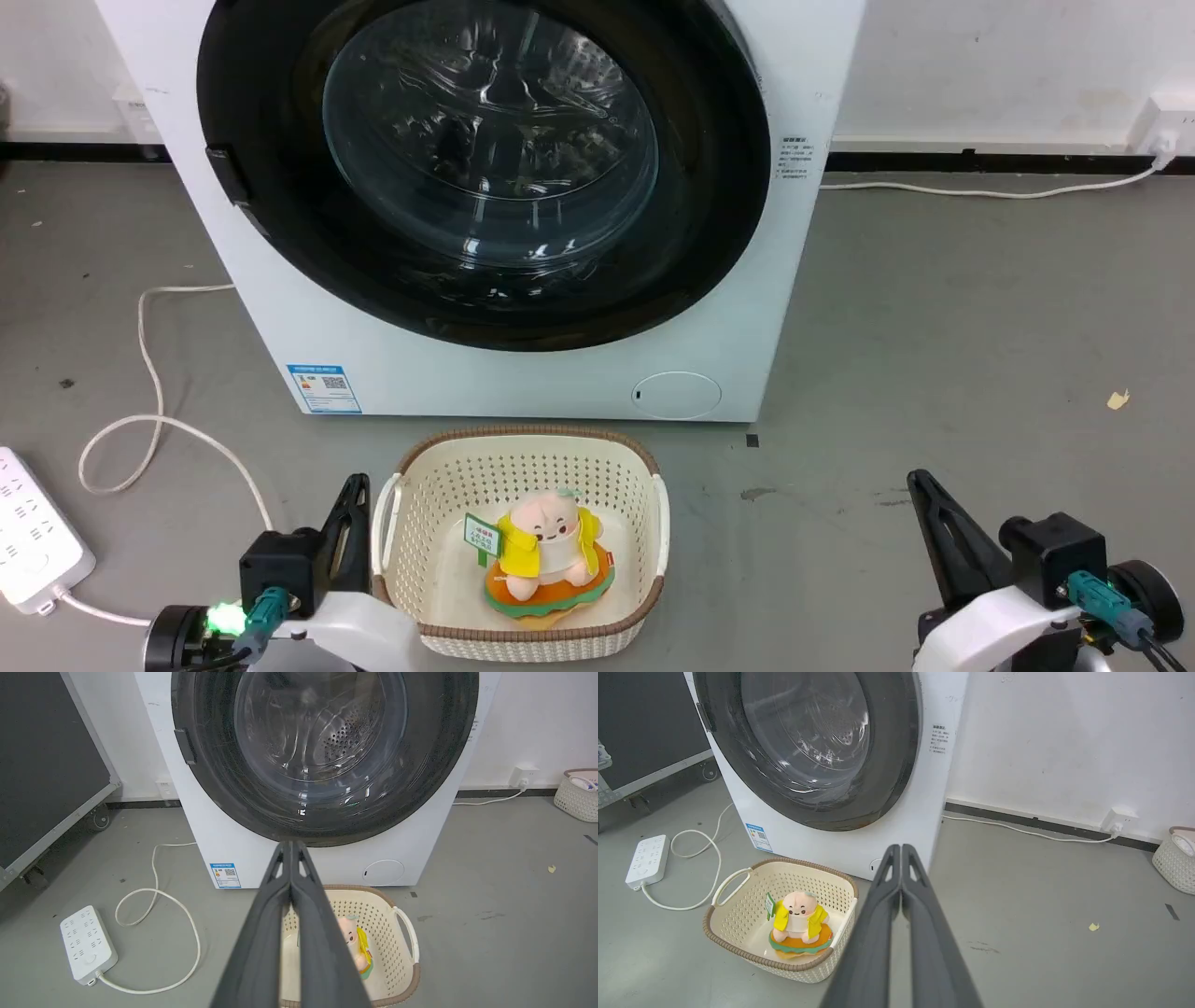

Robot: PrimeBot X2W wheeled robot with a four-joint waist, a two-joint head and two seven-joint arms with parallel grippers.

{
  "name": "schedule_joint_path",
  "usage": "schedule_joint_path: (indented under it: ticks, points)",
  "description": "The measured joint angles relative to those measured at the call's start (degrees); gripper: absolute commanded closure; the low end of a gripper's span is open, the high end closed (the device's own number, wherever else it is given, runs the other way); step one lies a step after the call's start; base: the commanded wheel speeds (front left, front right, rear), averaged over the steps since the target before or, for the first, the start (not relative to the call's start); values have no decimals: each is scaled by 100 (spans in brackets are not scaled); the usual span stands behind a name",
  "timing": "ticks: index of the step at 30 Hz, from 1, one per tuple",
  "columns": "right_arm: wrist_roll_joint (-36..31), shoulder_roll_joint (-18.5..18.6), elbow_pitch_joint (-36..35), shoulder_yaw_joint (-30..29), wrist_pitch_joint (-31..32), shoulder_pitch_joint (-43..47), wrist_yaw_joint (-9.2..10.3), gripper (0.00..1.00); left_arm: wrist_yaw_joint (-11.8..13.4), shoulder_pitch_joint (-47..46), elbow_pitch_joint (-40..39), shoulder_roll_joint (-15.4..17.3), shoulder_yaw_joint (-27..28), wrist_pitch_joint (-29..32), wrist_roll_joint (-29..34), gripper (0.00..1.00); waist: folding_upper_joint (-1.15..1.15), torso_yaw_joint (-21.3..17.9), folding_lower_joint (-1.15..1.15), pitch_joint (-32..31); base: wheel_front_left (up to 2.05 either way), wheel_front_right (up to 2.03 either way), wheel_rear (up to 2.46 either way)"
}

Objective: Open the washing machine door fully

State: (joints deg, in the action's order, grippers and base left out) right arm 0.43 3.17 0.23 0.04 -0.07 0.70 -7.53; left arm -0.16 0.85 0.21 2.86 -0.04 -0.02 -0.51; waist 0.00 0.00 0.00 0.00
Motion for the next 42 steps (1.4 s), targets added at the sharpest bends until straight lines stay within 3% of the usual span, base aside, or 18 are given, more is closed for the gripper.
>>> schedule_joint_path:
  ticks: [42]
  points:
    - [0,0,0,1,0,0,0,100,0,0,0,0,0,0,0,100,0,0,0,0,0,0,0]
